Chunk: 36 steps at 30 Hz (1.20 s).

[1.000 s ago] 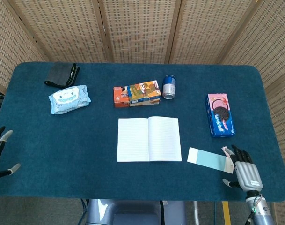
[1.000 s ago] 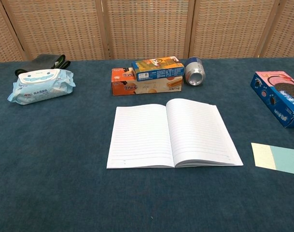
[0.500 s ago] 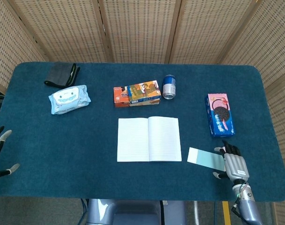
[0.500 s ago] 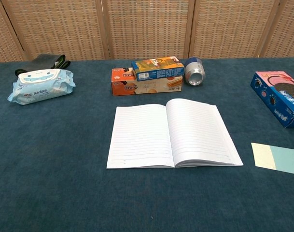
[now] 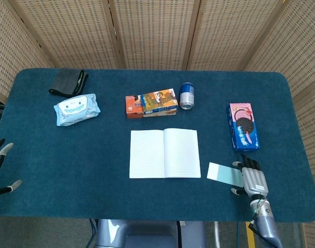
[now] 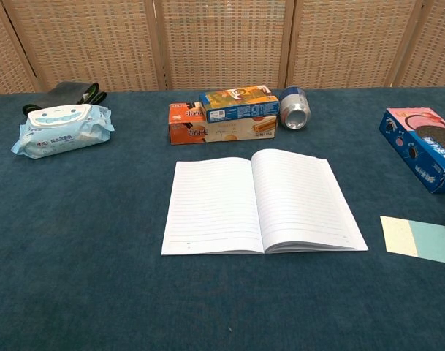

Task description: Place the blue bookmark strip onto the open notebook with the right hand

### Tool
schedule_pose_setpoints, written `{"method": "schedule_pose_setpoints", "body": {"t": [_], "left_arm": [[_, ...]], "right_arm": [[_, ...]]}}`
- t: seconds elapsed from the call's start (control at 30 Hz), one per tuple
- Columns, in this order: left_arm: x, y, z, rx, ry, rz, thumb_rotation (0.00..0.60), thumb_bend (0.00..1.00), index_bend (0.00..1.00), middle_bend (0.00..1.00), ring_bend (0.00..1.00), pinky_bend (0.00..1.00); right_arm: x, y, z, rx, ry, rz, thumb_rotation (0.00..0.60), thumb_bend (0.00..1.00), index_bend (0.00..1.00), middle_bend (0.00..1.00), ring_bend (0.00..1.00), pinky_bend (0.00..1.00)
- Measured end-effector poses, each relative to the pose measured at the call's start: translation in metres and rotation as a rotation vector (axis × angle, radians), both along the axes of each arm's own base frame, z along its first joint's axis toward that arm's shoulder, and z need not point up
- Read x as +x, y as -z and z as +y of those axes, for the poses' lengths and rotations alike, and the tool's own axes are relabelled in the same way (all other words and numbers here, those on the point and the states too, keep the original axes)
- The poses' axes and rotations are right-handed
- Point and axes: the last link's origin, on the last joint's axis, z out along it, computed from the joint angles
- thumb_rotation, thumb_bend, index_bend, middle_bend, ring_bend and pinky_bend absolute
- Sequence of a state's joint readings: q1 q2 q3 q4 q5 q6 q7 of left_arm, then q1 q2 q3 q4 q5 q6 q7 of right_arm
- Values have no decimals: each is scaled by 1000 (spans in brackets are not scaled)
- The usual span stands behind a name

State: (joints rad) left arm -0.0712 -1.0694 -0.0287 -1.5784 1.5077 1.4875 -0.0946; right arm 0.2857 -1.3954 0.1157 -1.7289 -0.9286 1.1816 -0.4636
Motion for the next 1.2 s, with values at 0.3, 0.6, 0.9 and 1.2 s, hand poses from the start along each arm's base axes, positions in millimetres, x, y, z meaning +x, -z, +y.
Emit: {"method": "schedule_pose_setpoints", "body": {"t": [0.3,0.6,0.9,1.2], "left_arm": [[0,0,0,2,-3,-2,600,0,0,0,0,0],[0,0,1,-3,-5,-1,600,0,0,0,0,0],[-1,1,3,-4,-8,1,600,0,0,0,0,0],[-1,2,3,-7,-12,5,600,0,0,0,0,0]], "right_arm": [[-3,6,-3,7,10,15,600,101,236,0,0,0],[-6,6,-8,33,29,33,600,103,236,0,0,0],[-8,7,-13,35,37,37,600,105,236,0,0,0],[-11,8,-15,55,52,48,600,105,277,0,0,0]]}}
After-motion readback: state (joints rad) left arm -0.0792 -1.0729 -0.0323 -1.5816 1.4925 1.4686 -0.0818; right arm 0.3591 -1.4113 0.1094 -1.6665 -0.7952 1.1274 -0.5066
